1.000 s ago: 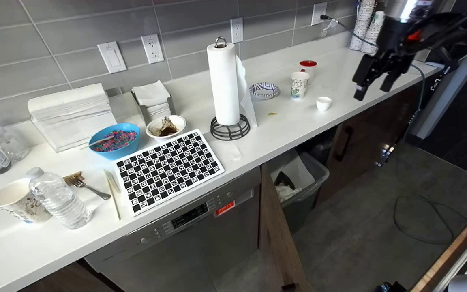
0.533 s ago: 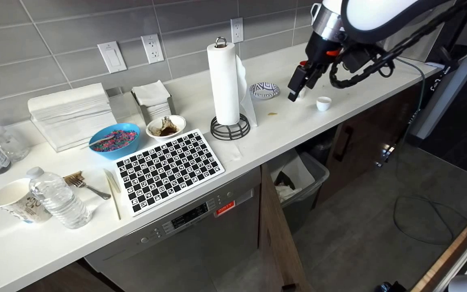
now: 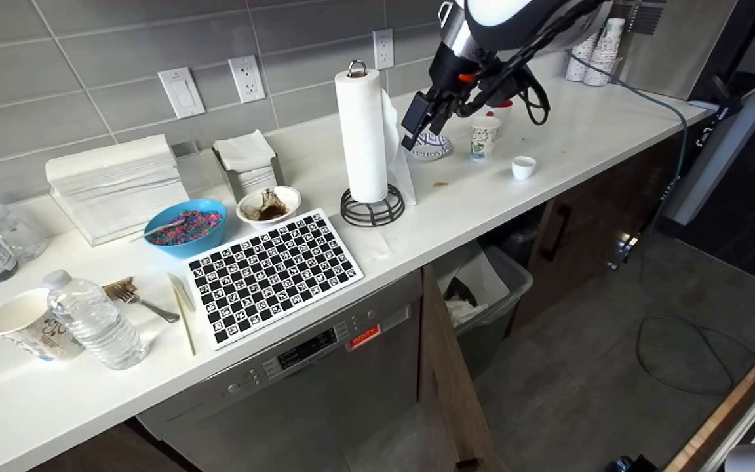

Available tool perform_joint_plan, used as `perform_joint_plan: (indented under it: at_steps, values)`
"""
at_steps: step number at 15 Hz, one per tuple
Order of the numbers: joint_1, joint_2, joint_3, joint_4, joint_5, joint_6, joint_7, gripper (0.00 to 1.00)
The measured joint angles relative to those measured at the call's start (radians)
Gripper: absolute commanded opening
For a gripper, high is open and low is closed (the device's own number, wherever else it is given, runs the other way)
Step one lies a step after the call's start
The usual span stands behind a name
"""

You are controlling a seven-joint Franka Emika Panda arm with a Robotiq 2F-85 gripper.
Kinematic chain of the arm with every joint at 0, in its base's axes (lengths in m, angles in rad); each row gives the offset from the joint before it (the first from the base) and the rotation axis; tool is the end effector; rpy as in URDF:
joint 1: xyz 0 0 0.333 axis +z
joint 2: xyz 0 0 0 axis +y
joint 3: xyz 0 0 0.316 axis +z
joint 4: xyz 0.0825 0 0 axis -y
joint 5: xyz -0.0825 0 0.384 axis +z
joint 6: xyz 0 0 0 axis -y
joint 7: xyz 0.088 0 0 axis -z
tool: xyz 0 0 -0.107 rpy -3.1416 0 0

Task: Remove the wipe from the roll and put it on the left

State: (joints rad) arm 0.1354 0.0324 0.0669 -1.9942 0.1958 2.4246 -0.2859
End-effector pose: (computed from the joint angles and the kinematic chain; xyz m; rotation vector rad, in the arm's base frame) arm 0.5842 0.1202 0.4868 -2.8910 -0.5348 -0.6011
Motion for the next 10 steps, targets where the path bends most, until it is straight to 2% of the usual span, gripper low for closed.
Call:
perform_joint_plan:
  at_steps: [7,10]
  values:
    - [-0.004,-0.008,0.005,0.002,0.000,0.001,0.009,1.00]
    - [-0.003,0.004,0.024,0.001,-0.002,0.095,0.089,1.00]
